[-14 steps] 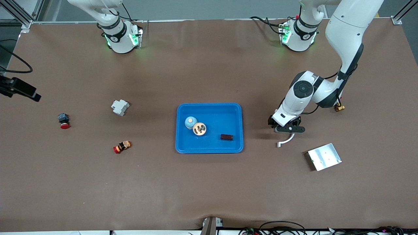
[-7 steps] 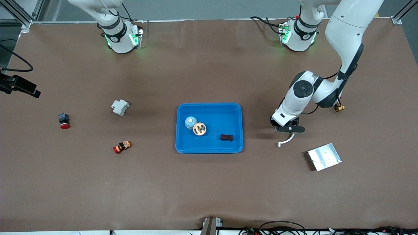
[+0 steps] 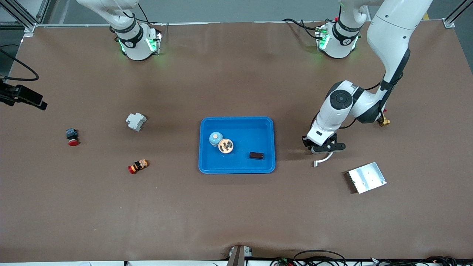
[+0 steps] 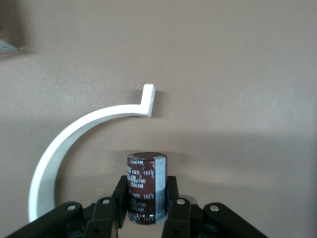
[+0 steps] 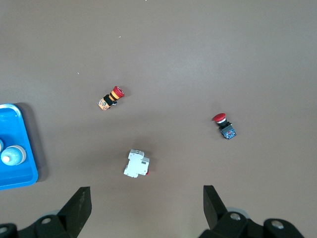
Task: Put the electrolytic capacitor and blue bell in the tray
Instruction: 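Carry the capacitor over the tray with the left gripper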
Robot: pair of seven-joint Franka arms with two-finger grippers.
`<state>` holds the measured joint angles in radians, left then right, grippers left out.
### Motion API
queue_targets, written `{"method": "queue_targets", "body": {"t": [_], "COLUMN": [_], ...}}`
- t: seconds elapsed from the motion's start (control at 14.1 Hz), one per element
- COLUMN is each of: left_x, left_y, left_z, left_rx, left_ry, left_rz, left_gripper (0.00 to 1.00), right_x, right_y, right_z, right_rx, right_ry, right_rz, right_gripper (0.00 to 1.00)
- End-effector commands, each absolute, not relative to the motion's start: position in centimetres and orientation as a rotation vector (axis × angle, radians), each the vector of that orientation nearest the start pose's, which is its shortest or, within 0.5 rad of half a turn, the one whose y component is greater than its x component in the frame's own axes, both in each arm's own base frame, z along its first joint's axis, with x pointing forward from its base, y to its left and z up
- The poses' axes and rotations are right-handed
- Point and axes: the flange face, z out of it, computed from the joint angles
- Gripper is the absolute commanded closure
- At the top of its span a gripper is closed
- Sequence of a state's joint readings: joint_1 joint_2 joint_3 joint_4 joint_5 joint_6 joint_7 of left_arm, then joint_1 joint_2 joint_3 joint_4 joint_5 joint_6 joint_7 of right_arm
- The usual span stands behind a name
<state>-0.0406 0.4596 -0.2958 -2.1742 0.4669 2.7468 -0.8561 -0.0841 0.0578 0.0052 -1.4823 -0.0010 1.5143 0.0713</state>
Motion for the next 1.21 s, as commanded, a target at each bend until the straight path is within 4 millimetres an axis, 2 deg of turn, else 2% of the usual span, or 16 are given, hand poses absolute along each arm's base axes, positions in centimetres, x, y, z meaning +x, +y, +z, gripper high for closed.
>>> {"method": "queue_targets", "body": {"t": [0.0, 0.07, 0.28, 0.35, 0.5, 0.64, 0.85, 0.92, 1.13], "left_x": [53.6, 53.8, 54.6, 55.0, 55.4, 55.3, 54.0, 53.8, 51.6], "left_y": [-22.1, -22.5, -23.9, -24.7, -27.1, -29.8, -32.7, -33.0, -36.2], "left_z": [21.9, 22.4, 24.1, 24.8, 26.2, 27.5, 28.0, 28.1, 27.1], "left_rx": [-3.152, -3.148, -3.099, -3.062, -3.001, -2.892, -2.739, -2.684, -2.580], "left_ry": [-0.466, -0.571, -1.089, -1.215, -1.360, -1.606, -1.866, -1.928, -2.014], "left_rz": [-0.309, -0.314, -0.254, -0.206, -0.132, -0.110, -0.078, -0.068, -0.028], "left_gripper": [1.00, 1.00, 1.00, 1.00, 1.00, 1.00, 1.00, 1.00, 1.00], "right_x": [56.1, 56.1, 56.1, 56.2, 56.2, 56.2, 56.1, 56.1, 56.1], "right_y": [-4.6, -4.9, -5.1, -4.9, -4.6, -5.0, -5.1, -5.1, -5.1], "right_z": [63.1, 63.1, 63.1, 63.1, 63.1, 63.1, 63.0, 63.0, 63.0], "right_rx": [-3.142, -3.141, -3.140, -3.141, -3.141, -3.141, -3.140, -3.140, -3.139], "right_ry": [0.223, 0.228, 0.218, 0.208, 0.201, 0.210, 0.215, 0.215, 0.215], "right_rz": [0.051, 0.051, 0.044, 0.044, 0.044, 0.044, 0.051, 0.053, 0.051], "right_gripper": [0.00, 0.00, 0.00, 0.00, 0.00, 0.00, 0.00, 0.00, 0.00]}}
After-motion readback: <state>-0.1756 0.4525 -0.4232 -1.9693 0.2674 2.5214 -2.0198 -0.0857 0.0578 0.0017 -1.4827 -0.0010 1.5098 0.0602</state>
